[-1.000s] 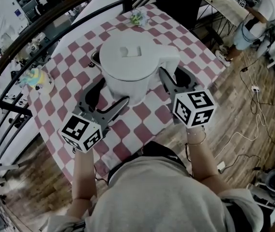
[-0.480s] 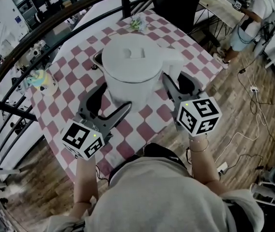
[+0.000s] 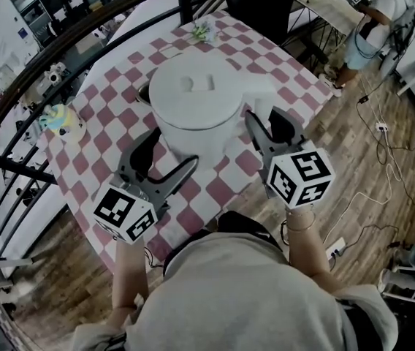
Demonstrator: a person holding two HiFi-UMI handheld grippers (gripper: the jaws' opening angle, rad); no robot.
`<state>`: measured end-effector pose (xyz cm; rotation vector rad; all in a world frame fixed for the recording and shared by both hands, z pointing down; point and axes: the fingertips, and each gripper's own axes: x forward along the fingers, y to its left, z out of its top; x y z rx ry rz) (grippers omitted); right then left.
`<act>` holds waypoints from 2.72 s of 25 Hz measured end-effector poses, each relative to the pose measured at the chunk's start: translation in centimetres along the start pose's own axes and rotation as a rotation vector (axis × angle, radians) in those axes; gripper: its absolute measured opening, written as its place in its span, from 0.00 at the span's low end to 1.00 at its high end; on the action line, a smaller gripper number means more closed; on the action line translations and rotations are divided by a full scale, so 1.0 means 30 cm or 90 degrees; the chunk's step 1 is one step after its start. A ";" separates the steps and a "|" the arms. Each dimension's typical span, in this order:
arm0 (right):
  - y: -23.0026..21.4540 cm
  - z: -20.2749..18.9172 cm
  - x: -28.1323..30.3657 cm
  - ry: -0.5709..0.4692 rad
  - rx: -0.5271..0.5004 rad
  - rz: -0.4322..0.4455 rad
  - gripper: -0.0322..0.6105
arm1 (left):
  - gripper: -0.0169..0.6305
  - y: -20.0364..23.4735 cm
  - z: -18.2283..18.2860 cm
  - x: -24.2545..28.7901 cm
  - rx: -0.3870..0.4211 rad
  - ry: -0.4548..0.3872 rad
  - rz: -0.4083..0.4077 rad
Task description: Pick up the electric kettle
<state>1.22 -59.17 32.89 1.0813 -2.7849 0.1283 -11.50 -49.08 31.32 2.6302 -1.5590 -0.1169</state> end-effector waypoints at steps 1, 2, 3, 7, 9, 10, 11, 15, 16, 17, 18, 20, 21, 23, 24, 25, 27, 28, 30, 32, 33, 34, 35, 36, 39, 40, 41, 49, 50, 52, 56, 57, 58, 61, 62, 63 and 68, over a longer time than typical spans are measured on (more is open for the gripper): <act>0.003 -0.002 -0.001 0.000 -0.002 -0.001 0.29 | 0.65 0.000 -0.004 -0.003 -0.002 0.001 0.000; 0.005 -0.003 -0.001 -0.001 -0.004 -0.001 0.29 | 0.65 0.000 -0.007 -0.005 -0.003 0.002 0.001; 0.008 -0.004 0.000 -0.001 -0.006 -0.001 0.29 | 0.65 0.000 -0.010 -0.008 -0.004 0.003 0.003; 0.015 -0.014 0.003 0.007 -0.008 0.003 0.29 | 0.65 0.002 -0.020 -0.015 -0.011 0.004 0.007; 0.017 -0.019 0.005 0.011 -0.005 0.006 0.29 | 0.64 0.006 -0.019 -0.017 -0.014 0.002 0.007; 0.018 -0.023 0.007 0.012 -0.003 0.008 0.29 | 0.64 0.008 -0.017 -0.017 -0.014 0.001 0.007; 0.019 -0.026 0.009 0.013 -0.001 0.009 0.29 | 0.64 0.010 -0.016 -0.018 -0.014 0.000 0.007; 0.022 -0.029 0.013 0.013 0.003 0.011 0.29 | 0.64 0.017 -0.014 -0.020 -0.011 0.000 0.006; 0.023 -0.028 0.014 0.013 0.001 0.011 0.28 | 0.64 0.019 -0.015 -0.020 -0.011 0.000 0.005; 0.023 -0.027 0.016 0.012 -0.002 0.011 0.29 | 0.64 0.021 -0.017 -0.019 -0.011 0.000 0.005; 0.022 -0.027 0.018 0.013 -0.004 0.010 0.28 | 0.64 0.022 -0.019 -0.018 -0.010 0.001 0.005; 0.020 -0.027 0.020 0.013 -0.006 0.008 0.29 | 0.64 0.024 -0.023 -0.015 -0.011 0.002 0.005; 0.019 -0.026 0.021 0.013 -0.008 0.006 0.29 | 0.64 0.026 -0.023 -0.014 -0.013 0.001 0.005; 0.020 -0.023 0.024 0.014 -0.012 0.005 0.28 | 0.64 0.029 -0.023 -0.014 -0.019 -0.002 0.005; 0.020 -0.023 0.024 0.014 -0.013 0.006 0.28 | 0.64 0.030 -0.023 -0.014 -0.021 -0.003 0.005; 0.020 -0.023 0.025 0.015 -0.014 0.006 0.28 | 0.64 0.031 -0.024 -0.014 -0.023 -0.003 0.005; 0.019 -0.026 0.025 0.016 -0.013 0.006 0.28 | 0.64 0.031 -0.025 -0.012 -0.022 -0.001 0.005; 0.018 -0.028 0.025 0.016 -0.011 0.006 0.28 | 0.64 0.030 -0.026 -0.012 -0.021 0.001 0.005; 0.016 -0.031 0.024 0.016 -0.009 0.008 0.28 | 0.64 0.029 -0.026 -0.010 -0.019 0.001 0.006; 0.013 -0.033 0.025 0.015 -0.007 0.008 0.28 | 0.64 0.030 -0.025 -0.007 -0.019 -0.001 0.006; 0.012 -0.032 0.026 0.013 -0.005 0.009 0.28 | 0.64 0.031 -0.024 -0.006 -0.020 -0.001 0.006; 0.012 -0.031 0.027 0.012 -0.004 0.010 0.28 | 0.64 0.032 -0.023 -0.005 -0.019 -0.001 0.006; 0.012 -0.030 0.028 0.011 -0.004 0.011 0.28 | 0.64 0.033 -0.021 -0.005 -0.018 -0.001 0.006; 0.012 -0.029 0.029 0.010 -0.003 0.012 0.28 | 0.64 0.033 -0.019 -0.005 -0.016 -0.001 0.007; 0.010 -0.029 0.033 0.009 0.001 0.014 0.28 | 0.64 0.035 -0.015 -0.003 -0.012 0.000 0.009; 0.010 -0.030 0.035 0.009 0.002 0.015 0.28 | 0.64 0.036 -0.015 -0.003 -0.012 0.000 0.010; 0.011 -0.031 0.038 0.009 0.003 0.015 0.28 | 0.64 0.038 -0.016 -0.004 -0.014 0.000 0.011; 0.019 -0.046 0.046 0.014 0.013 0.019 0.28 | 0.64 0.043 -0.020 -0.012 -0.014 0.003 0.017; 0.019 -0.046 0.046 0.014 0.013 0.019 0.28 | 0.64 0.044 -0.021 -0.013 -0.015 0.003 0.018; 0.018 -0.045 0.048 0.013 0.012 0.018 0.28 | 0.64 0.045 -0.022 -0.011 -0.016 0.003 0.019; 0.014 -0.055 0.051 0.020 0.010 0.019 0.28 | 0.64 0.048 -0.032 -0.005 -0.014 0.010 0.016; 0.014 -0.060 0.051 0.023 0.010 0.020 0.28 | 0.64 0.048 -0.036 -0.004 -0.014 0.011 0.015; 0.014 -0.063 0.052 0.024 0.009 0.020 0.28 | 0.64 0.049 -0.039 -0.004 -0.015 0.011 0.015; 0.011 -0.063 0.053 0.024 0.008 0.018 0.28 | 0.64 0.049 -0.041 -0.001 -0.018 0.010 0.015; 0.009 -0.062 0.053 0.024 0.007 0.018 0.28 | 0.64 0.049 -0.041 0.000 -0.018 0.009 0.016; 0.008 -0.060 0.053 0.023 0.006 0.018 0.28 | 0.64 0.049 -0.039 0.002 -0.018 0.009 0.016; 0.001 -0.050 0.054 0.021 0.005 0.018 0.28 | 0.64 0.048 -0.030 0.009 -0.016 0.005 0.018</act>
